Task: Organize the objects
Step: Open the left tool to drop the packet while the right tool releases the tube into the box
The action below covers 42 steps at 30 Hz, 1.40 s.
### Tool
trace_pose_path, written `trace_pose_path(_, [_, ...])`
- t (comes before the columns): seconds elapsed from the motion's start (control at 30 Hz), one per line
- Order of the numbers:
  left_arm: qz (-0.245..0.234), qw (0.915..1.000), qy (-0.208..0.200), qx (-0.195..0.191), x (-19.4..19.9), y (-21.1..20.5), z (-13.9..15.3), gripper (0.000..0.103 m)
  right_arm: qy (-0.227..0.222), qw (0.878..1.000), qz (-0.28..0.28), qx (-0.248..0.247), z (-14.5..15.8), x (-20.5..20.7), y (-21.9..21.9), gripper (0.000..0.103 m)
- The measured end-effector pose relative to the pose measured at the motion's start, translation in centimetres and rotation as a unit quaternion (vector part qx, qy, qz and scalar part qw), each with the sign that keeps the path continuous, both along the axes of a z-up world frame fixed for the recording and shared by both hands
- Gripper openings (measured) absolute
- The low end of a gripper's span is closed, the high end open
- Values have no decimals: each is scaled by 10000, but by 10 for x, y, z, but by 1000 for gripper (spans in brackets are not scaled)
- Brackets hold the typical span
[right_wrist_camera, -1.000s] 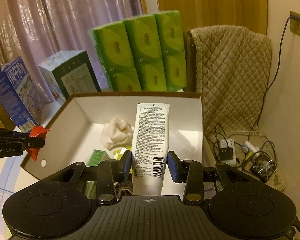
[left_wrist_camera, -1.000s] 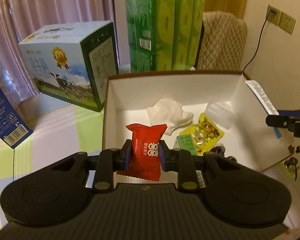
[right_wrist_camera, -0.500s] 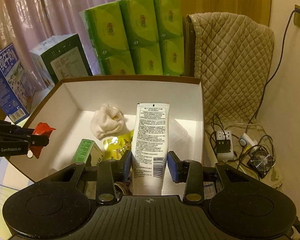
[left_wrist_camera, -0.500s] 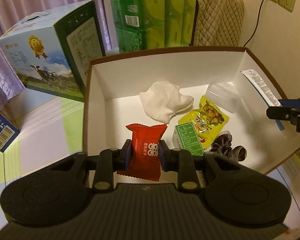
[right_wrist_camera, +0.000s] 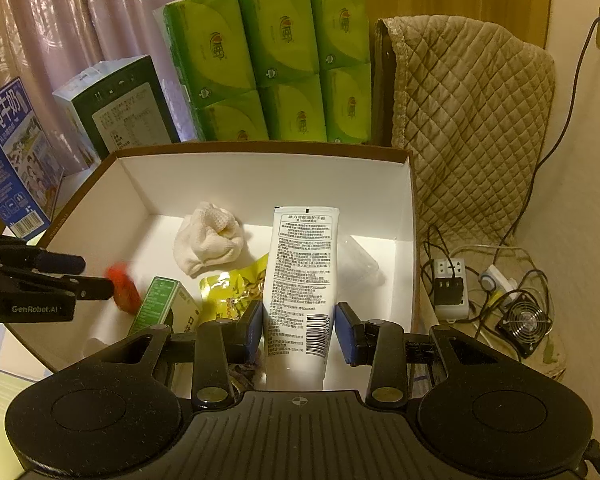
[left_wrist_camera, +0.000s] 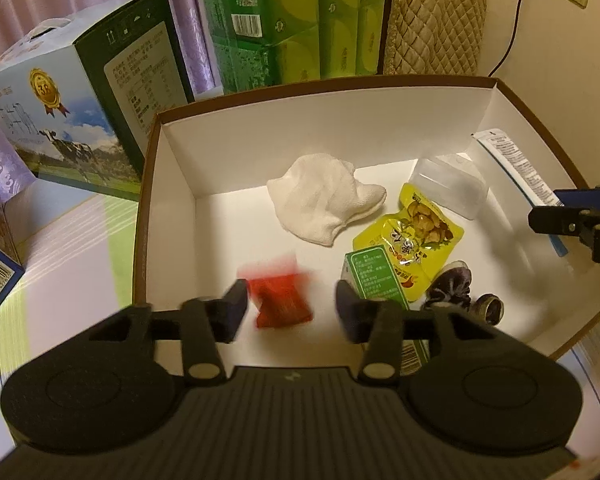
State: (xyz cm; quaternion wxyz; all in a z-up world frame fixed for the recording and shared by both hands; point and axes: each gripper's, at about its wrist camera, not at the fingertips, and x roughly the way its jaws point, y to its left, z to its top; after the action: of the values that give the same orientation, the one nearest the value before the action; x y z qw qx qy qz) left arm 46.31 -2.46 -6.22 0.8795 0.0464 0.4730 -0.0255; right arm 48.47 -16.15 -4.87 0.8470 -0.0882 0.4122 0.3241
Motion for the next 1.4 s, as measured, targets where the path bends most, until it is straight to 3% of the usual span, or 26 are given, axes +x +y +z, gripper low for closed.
trace_pose_path(0.53, [37, 10000, -65, -52, -7, 6, 7, 62, -9, 9998, 144, 107, -4, 1, 10, 36])
trace_pose_path(0.77, [32, 9998, -152, -99, -12, 5, 14, 67, -250, 9994, 125, 218, 7, -4, 8, 52])
trace_pose_path(0.97, [34, 9996, -262, -114, -18, 4, 23, 74, -252, 9991, 84, 342, 16, -12, 2, 58])
trace_pose_path(1.4, [115, 9989, -404, -190, -41, 5, 38, 77, -202, 9986, 21, 491, 26, -36, -10, 62])
